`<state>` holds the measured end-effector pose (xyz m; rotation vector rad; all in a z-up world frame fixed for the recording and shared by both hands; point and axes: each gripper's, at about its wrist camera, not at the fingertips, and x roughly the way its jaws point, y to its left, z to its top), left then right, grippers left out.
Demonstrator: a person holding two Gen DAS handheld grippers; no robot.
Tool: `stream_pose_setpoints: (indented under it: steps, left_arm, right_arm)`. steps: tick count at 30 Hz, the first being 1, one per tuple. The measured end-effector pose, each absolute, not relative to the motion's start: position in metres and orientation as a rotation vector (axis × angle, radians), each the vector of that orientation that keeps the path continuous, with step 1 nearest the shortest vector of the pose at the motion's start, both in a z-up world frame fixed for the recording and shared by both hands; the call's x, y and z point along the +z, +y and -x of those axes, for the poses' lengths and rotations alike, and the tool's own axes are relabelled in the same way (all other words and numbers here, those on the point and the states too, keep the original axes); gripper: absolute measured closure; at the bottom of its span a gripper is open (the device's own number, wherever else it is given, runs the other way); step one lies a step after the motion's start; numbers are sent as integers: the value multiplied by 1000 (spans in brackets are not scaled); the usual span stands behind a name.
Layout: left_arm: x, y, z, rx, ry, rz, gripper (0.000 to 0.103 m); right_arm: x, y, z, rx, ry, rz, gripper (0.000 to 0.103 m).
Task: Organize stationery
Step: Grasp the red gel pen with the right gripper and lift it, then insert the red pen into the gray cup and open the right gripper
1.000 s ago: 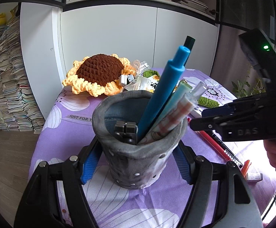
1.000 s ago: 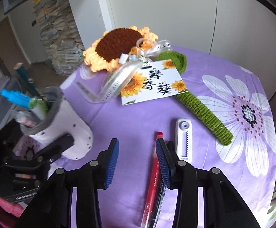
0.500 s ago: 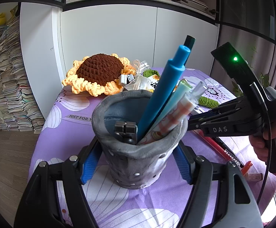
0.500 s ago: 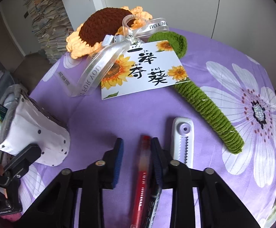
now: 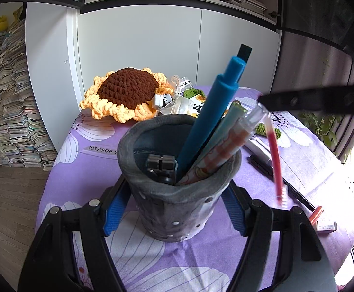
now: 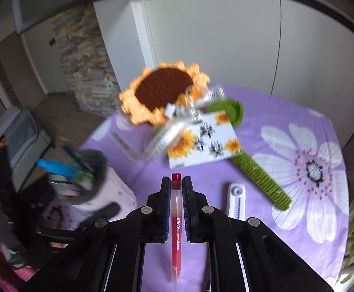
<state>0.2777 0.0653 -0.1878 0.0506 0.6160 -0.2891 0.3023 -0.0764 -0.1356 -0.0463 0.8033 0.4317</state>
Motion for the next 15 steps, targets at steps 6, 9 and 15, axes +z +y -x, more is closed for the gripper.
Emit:
stream_pose_setpoints:
  steps: [6, 9, 15]
  left_arm:
    - [-189, 65, -278, -289, 619, -50, 32]
    - [-189, 65, -278, -289, 619, -50, 32]
    - [-189, 65, -278, -289, 620, -50, 32]
  right_arm:
    - [-87, -71, -270, 449, 649, 42, 93]
    - [-65, -69, -256, 441, 571, 49, 93]
    - [-24, -59, -245, 451, 430, 59, 93]
